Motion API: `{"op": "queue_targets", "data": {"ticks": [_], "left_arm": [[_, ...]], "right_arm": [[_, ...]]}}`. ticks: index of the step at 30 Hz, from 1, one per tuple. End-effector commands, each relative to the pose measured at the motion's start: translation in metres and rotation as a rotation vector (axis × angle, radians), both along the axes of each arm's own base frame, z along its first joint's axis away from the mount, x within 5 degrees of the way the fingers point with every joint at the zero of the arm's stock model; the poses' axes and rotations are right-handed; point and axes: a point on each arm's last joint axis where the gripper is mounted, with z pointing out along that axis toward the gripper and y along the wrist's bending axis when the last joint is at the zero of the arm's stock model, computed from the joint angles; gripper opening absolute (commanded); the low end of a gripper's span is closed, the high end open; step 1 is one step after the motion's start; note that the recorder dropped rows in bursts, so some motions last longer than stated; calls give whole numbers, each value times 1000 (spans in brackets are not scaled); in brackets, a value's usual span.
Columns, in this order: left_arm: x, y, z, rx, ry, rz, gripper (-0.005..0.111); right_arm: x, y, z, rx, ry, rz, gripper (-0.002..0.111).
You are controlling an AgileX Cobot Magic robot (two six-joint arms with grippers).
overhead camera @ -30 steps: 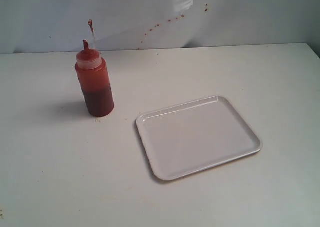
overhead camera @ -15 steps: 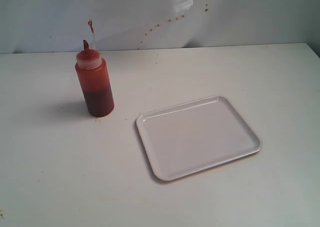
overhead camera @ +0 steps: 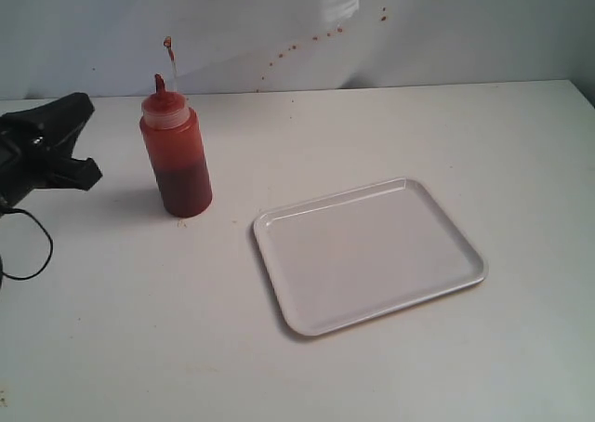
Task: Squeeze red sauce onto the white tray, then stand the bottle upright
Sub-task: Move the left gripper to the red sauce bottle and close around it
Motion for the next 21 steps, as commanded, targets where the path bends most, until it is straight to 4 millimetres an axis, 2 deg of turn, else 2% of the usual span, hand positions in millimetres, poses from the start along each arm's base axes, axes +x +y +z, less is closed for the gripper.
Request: {"op": "queue_targets", "data": {"ticks": [1, 6, 21], "left_arm": [[15, -9, -13, 36, 11, -97, 0], [21, -11, -17, 50, 11, -123, 0], [19, -14, -19, 66, 19, -164, 0]], "right_arm": [[0, 0, -1, 3, -3, 3, 0], [0, 0, -1, 3, -3, 3, 0], [0, 0, -1, 3, -3, 3, 0]]}}
